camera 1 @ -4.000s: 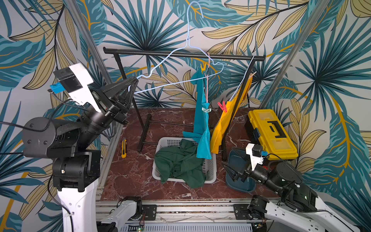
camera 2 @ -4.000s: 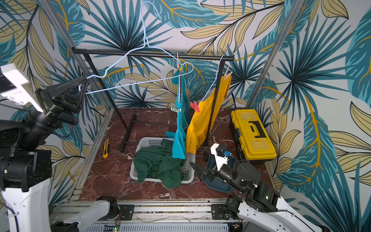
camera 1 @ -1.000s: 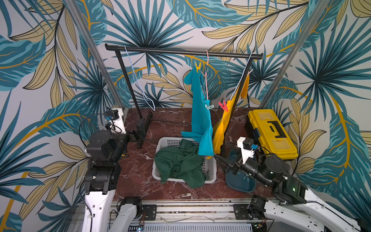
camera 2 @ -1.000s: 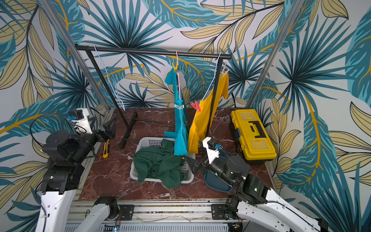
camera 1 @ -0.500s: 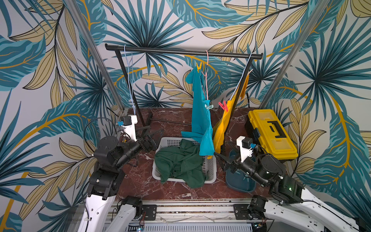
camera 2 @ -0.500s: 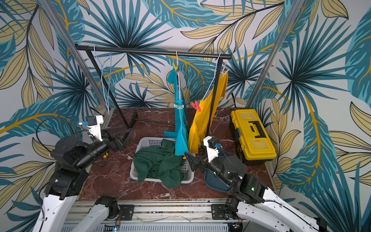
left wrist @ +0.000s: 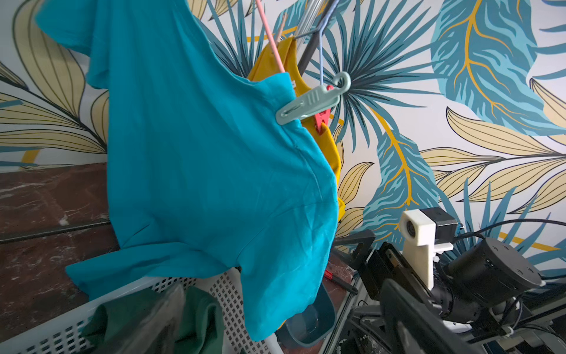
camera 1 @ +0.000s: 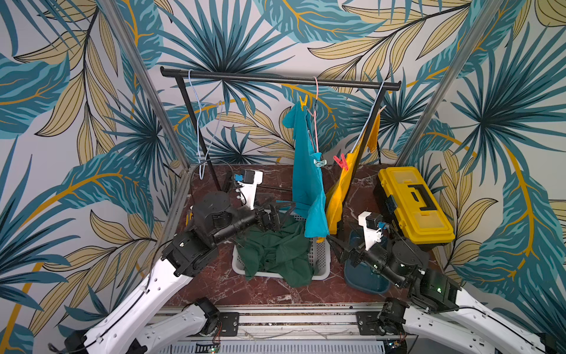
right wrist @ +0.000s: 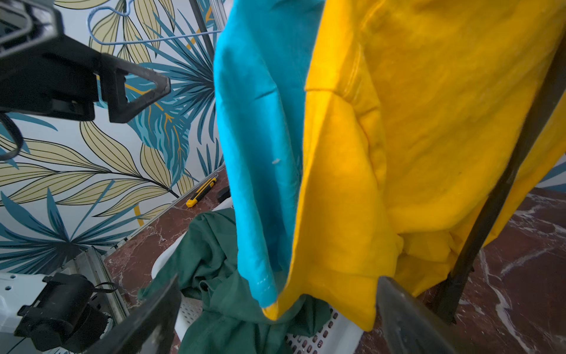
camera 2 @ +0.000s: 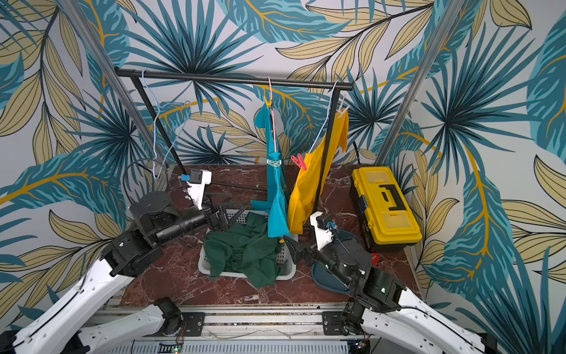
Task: Remove the clothespins securing t-shirts to the hanger
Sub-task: Pick up the hanger from the clothes rail.
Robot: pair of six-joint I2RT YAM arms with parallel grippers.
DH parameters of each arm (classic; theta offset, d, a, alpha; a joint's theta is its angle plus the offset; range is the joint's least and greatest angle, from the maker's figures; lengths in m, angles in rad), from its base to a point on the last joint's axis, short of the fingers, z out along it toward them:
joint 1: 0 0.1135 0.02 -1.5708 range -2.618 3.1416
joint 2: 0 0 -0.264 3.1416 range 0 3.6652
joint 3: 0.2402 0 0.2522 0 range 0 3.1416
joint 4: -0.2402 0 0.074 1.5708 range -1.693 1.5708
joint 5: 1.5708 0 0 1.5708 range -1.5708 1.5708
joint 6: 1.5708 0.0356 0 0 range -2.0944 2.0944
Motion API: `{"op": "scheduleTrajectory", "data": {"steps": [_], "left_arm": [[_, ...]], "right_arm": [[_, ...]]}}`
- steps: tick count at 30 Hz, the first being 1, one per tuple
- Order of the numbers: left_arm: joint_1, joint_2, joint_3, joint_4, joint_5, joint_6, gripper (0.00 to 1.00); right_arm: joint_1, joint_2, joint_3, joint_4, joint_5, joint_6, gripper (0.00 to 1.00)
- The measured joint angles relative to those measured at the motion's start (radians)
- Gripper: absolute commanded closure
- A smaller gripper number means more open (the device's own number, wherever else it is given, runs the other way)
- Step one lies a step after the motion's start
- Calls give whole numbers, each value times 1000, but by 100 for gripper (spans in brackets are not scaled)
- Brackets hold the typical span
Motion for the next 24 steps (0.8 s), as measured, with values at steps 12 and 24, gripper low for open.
{"op": "scheduleTrajectory", "data": {"steps": [12,24], "left_arm": [[-63,227,247,13,-113,14,0],[-215,389,329,-11,-389,72,19]], "right_arm": [[-1,-108,-65,-70,53,30,1],[-1,-142,-69,-80,77,29,0]]}}
